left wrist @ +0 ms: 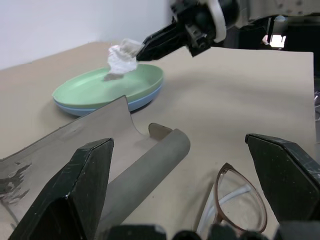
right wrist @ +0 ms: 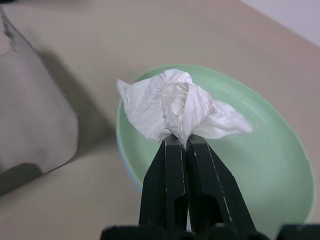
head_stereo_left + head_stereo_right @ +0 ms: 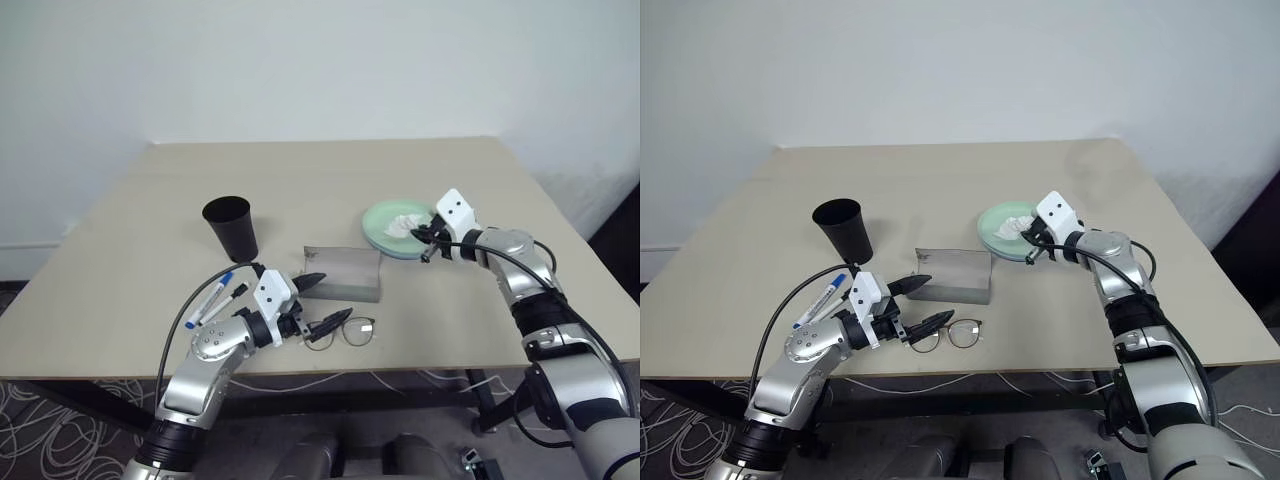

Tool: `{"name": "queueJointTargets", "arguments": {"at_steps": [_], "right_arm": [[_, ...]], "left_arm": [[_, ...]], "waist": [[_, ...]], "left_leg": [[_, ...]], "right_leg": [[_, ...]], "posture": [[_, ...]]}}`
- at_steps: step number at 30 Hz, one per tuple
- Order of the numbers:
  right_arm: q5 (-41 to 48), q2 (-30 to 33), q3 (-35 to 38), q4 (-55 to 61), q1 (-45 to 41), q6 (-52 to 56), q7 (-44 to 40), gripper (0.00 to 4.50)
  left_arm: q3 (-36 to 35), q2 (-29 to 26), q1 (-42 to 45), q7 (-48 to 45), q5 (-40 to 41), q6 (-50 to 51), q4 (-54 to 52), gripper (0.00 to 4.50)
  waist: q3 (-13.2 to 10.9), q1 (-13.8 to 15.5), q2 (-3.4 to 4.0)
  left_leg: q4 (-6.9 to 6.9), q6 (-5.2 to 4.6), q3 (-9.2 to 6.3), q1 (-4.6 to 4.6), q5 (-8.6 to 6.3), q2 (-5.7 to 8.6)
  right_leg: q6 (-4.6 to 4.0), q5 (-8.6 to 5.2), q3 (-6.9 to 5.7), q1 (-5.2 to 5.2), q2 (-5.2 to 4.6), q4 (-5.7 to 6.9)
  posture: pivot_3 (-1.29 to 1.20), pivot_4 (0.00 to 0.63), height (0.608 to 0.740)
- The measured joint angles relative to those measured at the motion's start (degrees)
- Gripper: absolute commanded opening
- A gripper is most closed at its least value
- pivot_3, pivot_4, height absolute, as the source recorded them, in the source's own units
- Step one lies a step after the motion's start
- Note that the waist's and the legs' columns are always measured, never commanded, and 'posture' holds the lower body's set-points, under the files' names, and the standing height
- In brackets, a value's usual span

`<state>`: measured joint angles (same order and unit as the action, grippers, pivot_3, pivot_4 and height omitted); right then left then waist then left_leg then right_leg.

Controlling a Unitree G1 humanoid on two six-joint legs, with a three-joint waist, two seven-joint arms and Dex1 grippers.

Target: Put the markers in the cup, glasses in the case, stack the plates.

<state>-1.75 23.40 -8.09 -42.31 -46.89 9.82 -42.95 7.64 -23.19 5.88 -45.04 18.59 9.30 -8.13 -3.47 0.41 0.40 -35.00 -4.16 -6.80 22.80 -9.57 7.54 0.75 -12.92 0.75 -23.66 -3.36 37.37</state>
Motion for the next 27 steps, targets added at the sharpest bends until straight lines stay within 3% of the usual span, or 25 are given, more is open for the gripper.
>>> {"name": "queueJointTargets", "arguments": {"at_steps": [3, 11, 17, 27], "right_arm": [[-0.73, -0.41, -0.03, -5.82, -2.25, -2.23, 1.17, 0.59], [-0.8, -0.88, 0.24, -12.28, -4.65, -6.61, 1.94, 3.31], [-0.16, 0.29, 0.72, -7.87, -1.92, -7.55, -0.21, 3.31], [7.33, 6.39, 2.89, 14.56, 14.59, -3.68, -12.95, 3.31]], "left_arm": [[-0.02, -0.03, -0.07, 0.13, -0.01, -0.01, 0.0, 4.5], [-0.02, -0.06, -0.7, 0.43, -0.04, -0.03, 0.0, 4.5], [-0.05, -0.32, -0.68, 0.39, -0.2, -0.16, 0.0, 4.5], [-0.96, -4.33, 3.68, -3.67, -0.25, 0.36, 2.23, 4.5]], "waist": [[0.0, 0.07, 0.01], [0.0, -0.09, 0.02], [0.0, -0.03, 0.02], [-0.02, -0.08, 0.04]], "left_leg": [[0.02, 0.0, 0.0, 0.0, 0.0, 0.0], [0.07, 0.01, -0.01, -0.09, 0.0, -0.04], [0.06, 0.01, -0.02, -0.1, 0.0, -0.04], [0.03, 0.01, -0.02, -0.05, -0.01, -0.04]], "right_leg": [[0.0, 0.01, 0.02, 0.0, 0.05, -0.03], [-0.03, 0.0, 0.12, 0.02, 0.15, 0.06], [-0.02, 0.0, 0.13, 0.02, 0.16, 0.06], [-0.03, -0.02, 0.13, 0.05, 0.08, 0.09]], "posture": [[0.0, 0.0, 0.738], [0.0, 0.0, 0.738], [0.0, 0.0, 0.738], [0.0, 0.0, 0.738]]}}
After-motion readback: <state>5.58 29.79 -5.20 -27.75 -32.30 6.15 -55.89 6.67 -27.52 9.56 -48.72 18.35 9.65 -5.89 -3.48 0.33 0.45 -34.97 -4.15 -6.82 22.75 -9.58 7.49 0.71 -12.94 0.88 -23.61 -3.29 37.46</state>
